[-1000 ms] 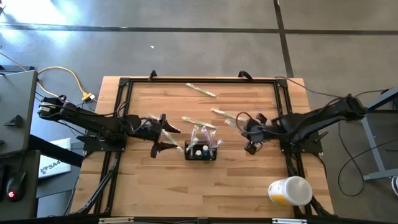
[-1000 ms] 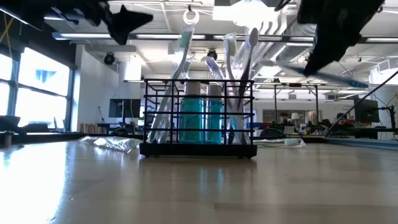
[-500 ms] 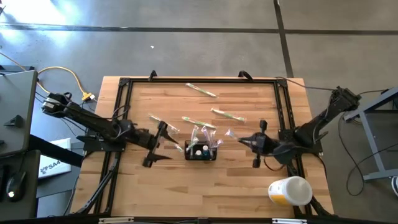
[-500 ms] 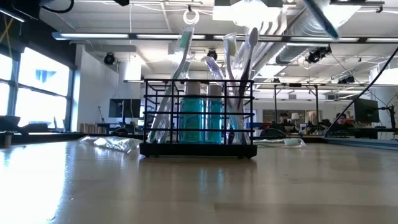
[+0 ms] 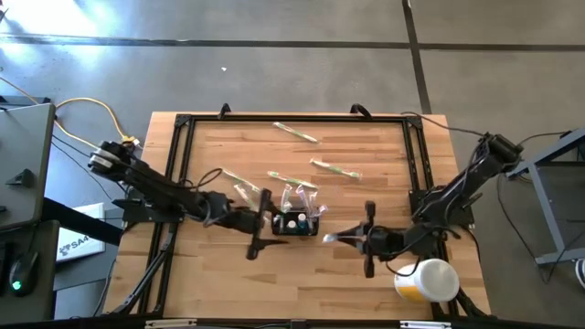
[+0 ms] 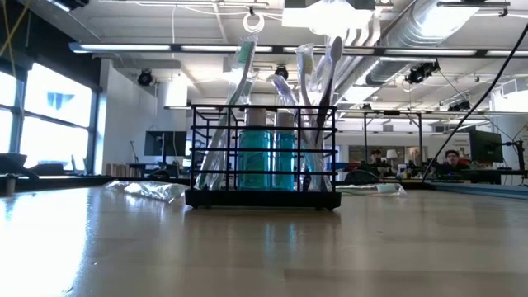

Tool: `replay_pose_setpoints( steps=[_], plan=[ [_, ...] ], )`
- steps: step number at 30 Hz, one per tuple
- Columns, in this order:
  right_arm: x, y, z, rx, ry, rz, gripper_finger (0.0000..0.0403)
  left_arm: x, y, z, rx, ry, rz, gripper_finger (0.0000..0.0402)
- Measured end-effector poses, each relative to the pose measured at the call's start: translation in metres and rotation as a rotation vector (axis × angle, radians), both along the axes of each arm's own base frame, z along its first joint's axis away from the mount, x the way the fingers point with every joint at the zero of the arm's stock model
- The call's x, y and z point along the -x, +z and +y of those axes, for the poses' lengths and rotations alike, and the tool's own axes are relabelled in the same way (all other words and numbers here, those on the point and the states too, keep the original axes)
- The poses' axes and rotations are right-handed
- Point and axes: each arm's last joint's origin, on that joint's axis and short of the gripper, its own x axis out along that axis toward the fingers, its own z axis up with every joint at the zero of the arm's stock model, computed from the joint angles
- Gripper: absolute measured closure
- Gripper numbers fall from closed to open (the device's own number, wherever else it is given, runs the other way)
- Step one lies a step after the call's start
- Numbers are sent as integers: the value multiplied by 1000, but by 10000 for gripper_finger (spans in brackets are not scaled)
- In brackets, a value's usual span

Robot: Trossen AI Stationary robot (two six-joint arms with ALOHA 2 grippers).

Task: Pick & Place toothbrushing station
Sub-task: Put the blue toothbrush into the wire organizer

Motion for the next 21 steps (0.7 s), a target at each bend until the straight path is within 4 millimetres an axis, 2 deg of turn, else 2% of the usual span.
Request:
replay_pose_setpoints(
  steps=[4, 12, 21],
  plan=[
    [-12, -10, 4, 10, -16, -4, 397, -18, 13, -7, -16, 1, 13, 115],
    [-29, -20, 0, 38, -61, -17, 397, -45, 25, -17, -11, 2, 26, 115],
    [-35, -22, -5, 43, -86, -11, 397, -56, 35, -21, -4, 4, 3, 115]
  ],
)
